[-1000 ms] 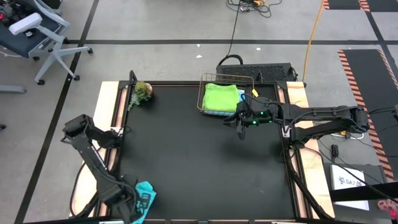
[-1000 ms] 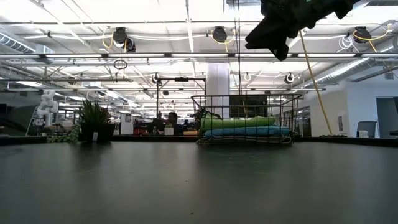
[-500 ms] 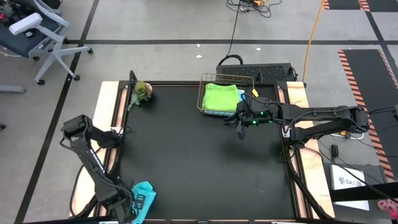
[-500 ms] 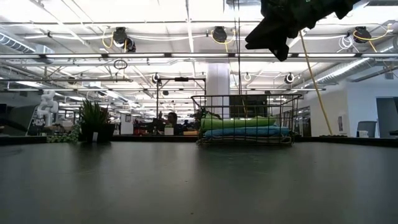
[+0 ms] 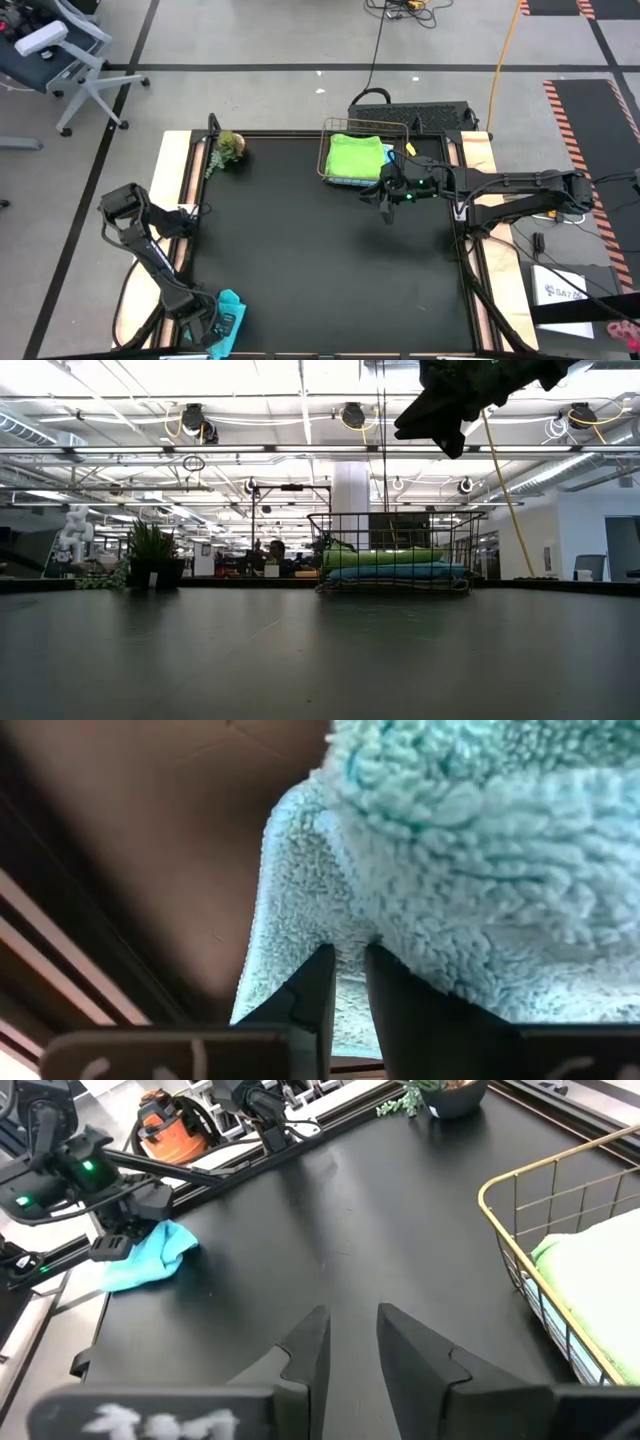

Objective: Fold microfiber towels
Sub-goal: Fold the blue towel

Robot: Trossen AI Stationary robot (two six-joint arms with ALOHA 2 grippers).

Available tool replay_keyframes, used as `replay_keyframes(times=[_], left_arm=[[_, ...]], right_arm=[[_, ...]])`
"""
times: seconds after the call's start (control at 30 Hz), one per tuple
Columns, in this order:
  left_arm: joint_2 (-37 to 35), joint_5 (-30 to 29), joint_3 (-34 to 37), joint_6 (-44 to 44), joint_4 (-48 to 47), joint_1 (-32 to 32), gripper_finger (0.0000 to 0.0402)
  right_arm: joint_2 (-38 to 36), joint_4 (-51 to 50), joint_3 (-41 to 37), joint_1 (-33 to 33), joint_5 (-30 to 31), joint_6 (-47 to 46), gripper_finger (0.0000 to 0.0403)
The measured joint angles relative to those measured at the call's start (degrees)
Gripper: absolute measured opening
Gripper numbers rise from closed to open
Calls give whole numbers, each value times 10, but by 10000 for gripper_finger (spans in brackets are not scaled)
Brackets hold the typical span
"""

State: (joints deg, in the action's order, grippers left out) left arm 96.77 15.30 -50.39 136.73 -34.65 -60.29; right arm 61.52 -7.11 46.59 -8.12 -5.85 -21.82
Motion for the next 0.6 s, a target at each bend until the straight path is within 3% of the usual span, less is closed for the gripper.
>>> replay_keyframes(times=[0.23, 0.37, 0.6], left_arm=[[0, -16, 2, -16, -8, 17, 60], [1, -30, 2, -35, -19, 43, 20], [1, -218, 3, -129, -17, 145, 3]], right_arm=[[0, 0, 0, 0, 4, -7, 75], [0, 0, 0, 0, 15, -7, 69], [0, 0, 0, 3, 14, -13, 68]])
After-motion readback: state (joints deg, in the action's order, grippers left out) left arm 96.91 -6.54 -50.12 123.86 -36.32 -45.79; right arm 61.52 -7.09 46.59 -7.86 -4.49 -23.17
